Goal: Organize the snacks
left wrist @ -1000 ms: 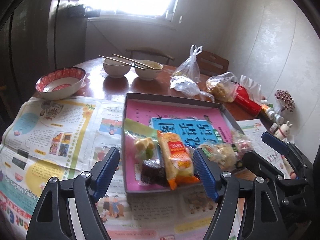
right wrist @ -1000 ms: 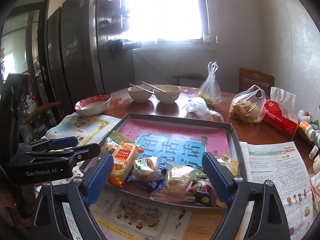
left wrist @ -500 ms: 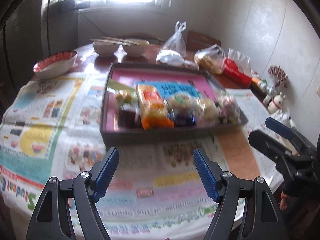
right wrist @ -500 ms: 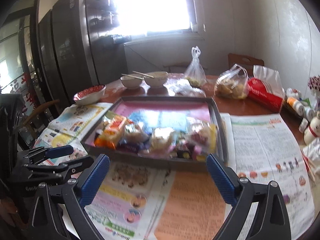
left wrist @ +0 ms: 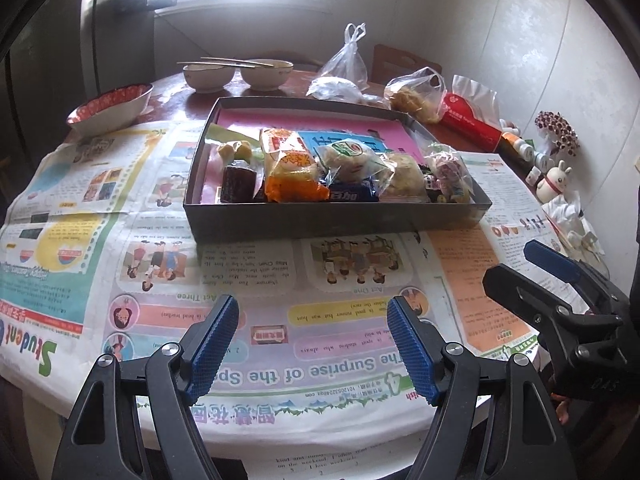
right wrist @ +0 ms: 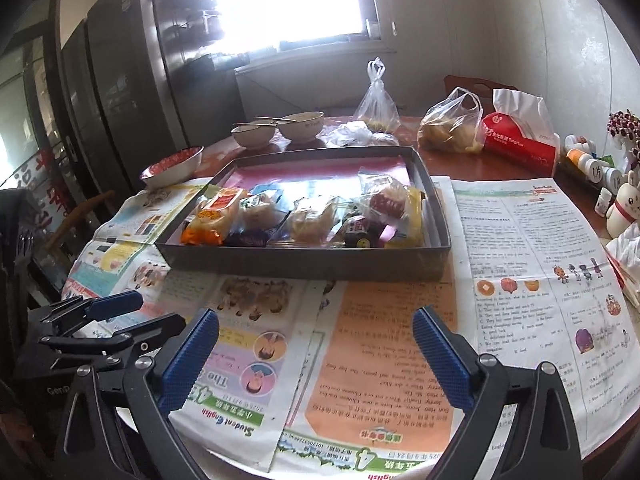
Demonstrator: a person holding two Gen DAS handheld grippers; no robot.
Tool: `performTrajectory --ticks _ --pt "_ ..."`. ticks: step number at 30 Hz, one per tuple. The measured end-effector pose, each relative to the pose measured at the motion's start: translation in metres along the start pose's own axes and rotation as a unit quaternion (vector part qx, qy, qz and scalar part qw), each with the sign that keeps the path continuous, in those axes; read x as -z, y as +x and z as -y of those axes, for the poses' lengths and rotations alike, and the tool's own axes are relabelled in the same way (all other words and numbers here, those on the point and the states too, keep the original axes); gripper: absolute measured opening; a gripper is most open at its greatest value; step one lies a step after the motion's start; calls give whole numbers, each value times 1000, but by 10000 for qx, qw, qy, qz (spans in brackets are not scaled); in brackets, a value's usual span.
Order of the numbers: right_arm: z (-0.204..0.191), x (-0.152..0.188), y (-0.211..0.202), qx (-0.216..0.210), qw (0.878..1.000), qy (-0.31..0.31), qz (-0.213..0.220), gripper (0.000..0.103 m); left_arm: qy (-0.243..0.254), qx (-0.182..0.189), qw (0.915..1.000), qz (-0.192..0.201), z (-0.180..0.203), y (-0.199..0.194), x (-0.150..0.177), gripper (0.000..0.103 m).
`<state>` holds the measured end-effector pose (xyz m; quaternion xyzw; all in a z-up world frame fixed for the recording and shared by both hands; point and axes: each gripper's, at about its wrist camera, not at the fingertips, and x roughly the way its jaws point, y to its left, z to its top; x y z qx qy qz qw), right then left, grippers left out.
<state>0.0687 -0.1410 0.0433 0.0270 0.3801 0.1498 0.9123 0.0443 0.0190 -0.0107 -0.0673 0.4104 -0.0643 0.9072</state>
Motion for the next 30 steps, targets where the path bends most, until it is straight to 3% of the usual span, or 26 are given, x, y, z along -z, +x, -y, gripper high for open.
performTrajectory --ticks 30 --pt "-6 3 -7 98 9999 -85 25 98 112 -115 9999 64 3 -11 6 78"
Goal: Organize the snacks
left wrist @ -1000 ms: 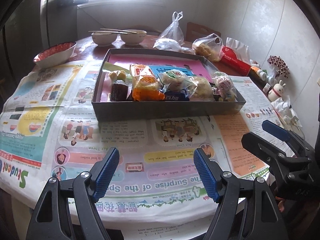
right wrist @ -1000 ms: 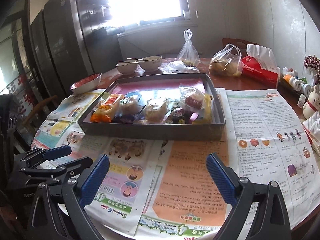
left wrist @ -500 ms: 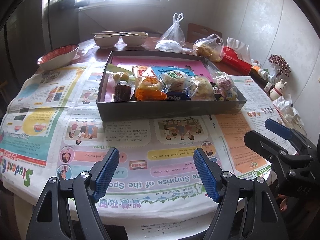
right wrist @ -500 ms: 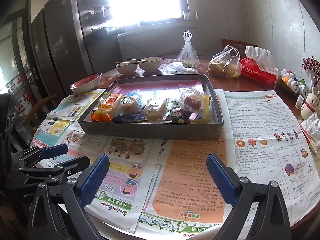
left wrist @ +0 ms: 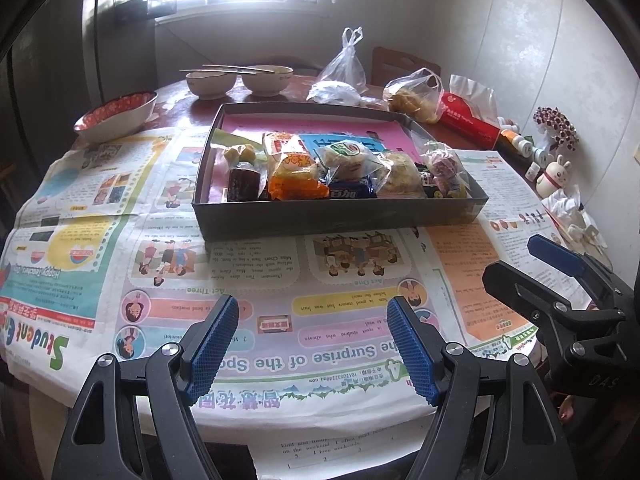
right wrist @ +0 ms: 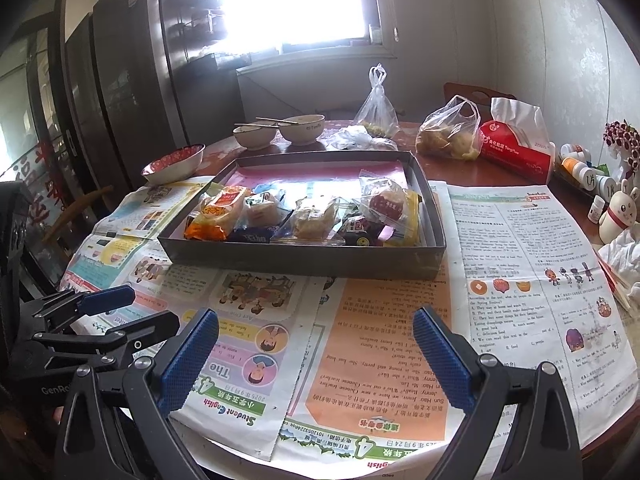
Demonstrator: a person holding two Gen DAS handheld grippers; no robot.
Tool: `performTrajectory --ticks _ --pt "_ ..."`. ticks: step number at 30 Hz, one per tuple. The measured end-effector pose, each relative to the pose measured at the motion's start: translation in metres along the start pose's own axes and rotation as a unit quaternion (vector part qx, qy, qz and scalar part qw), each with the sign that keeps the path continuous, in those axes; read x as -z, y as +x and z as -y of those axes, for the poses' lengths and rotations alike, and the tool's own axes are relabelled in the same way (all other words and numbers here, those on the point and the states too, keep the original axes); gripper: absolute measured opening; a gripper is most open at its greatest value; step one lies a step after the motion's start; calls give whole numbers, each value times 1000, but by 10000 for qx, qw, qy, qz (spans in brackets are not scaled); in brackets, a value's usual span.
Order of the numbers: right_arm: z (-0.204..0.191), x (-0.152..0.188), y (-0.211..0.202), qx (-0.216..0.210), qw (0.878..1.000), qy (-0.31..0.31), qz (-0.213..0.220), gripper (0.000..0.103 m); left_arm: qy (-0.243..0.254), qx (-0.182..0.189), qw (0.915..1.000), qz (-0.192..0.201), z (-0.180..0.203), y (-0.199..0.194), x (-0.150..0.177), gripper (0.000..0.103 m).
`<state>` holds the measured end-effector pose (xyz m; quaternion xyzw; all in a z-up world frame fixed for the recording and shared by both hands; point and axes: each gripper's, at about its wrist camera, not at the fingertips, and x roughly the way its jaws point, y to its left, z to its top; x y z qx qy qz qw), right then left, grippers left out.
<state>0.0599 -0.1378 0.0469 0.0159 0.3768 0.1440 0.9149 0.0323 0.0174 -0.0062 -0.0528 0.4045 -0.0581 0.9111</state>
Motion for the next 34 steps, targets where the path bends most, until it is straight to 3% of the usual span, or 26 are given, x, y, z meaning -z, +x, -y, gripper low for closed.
performTrajectory --ticks 20,27,32,34 --pt "4 1 3 80 10000 8 -29 99 81 -11 10000 -48 -1 -1 3 78" --pt "31 -7 7 388 9991 138 -32 101 85 -8 9998 -179 -7 9 0 78" --pt "57 -19 12 672 9974 259 -36 101 -306 36 9994 -173 -39 14 -12 78" --pt "74 -26 16 840 9959 331 -73 101 -439 -147 9989 -103 -55 15 -21 78"
